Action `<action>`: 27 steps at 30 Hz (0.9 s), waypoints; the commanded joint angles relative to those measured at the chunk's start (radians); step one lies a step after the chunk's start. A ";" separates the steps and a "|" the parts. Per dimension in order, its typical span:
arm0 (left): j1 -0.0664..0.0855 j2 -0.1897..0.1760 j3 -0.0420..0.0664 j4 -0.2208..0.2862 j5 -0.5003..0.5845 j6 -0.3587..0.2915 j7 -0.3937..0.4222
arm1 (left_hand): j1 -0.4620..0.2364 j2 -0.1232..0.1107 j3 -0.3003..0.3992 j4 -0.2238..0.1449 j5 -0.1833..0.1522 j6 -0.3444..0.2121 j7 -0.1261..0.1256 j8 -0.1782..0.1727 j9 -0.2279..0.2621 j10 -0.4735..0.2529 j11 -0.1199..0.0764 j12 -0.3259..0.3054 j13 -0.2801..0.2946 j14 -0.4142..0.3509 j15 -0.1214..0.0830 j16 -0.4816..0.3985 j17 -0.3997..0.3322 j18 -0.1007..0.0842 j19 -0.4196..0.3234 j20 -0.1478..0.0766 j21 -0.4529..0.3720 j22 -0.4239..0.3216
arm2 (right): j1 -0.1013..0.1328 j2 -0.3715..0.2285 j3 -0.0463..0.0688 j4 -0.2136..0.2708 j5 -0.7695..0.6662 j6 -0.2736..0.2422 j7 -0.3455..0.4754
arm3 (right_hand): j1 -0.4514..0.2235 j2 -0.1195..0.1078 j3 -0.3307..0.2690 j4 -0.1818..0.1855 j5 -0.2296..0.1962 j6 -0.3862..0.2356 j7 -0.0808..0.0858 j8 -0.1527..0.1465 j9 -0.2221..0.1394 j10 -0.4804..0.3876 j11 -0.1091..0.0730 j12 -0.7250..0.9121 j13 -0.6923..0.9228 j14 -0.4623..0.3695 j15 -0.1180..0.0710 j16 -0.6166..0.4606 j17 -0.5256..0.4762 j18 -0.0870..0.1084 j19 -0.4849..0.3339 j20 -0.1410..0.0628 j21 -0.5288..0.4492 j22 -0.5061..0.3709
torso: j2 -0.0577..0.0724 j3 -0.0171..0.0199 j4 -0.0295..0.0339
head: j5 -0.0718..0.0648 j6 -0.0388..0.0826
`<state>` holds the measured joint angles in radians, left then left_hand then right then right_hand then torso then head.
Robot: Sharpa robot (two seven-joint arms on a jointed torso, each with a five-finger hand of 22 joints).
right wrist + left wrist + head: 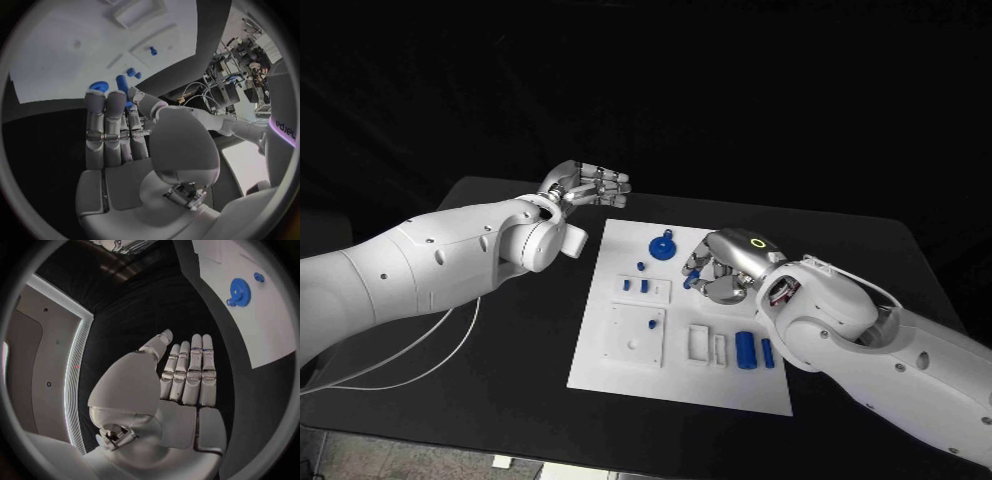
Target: Assemble the parts on the task board
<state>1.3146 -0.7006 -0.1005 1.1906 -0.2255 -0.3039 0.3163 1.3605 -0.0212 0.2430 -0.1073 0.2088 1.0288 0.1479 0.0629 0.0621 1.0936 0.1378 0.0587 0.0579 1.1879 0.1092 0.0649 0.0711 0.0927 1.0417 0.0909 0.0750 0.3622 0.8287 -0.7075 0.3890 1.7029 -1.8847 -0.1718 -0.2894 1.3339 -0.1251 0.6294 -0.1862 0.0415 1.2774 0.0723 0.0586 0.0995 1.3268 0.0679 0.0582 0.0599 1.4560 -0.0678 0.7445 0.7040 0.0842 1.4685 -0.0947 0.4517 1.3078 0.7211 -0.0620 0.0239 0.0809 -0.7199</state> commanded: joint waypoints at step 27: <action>0.000 0.064 0.001 -0.034 0.027 0.027 0.001 | 0.005 0.008 -0.001 -0.011 -0.011 -0.009 0.003 0.002 0.001 -0.006 0.000 0.001 0.000 -0.010 0.002 -0.004 -0.001 -0.011 0.005 -0.001 0.002 0.007 | -0.002 0.155 -0.174 -0.053 -0.040 0.003 0.082 | -0.002 0.004 0.008 -0.015 0.007 0.003 0.000 0.006 0.005 0.072 -0.054 0.004 0.008 0.000 -0.007 -0.010 0.002 0.021 0.040 -0.005 -0.005 0.044 | -0.002 -0.0009 0.0091 | 0.028 -0.007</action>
<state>1.3141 -0.6390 -0.1002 1.1564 -0.2064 -0.2920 0.3117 1.3604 -0.0211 0.2430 -0.1128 0.2042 1.0252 0.1515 0.0629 0.0622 1.0936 0.1378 0.0587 0.0579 1.1842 0.1128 0.0649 0.0711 0.0927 1.0417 0.0908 0.0750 0.3681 0.8273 -0.5541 0.2151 1.6522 -1.8924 -0.1716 -0.2244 1.3335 -0.1255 0.6389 -0.1960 0.0464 1.2770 0.0723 0.0584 0.1035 1.3300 0.0711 0.0580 0.0599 1.4542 -0.0695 0.7394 0.7048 0.0919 1.4684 -0.0944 0.4516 1.3075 0.7191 -0.0624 0.0316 0.1079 -0.7255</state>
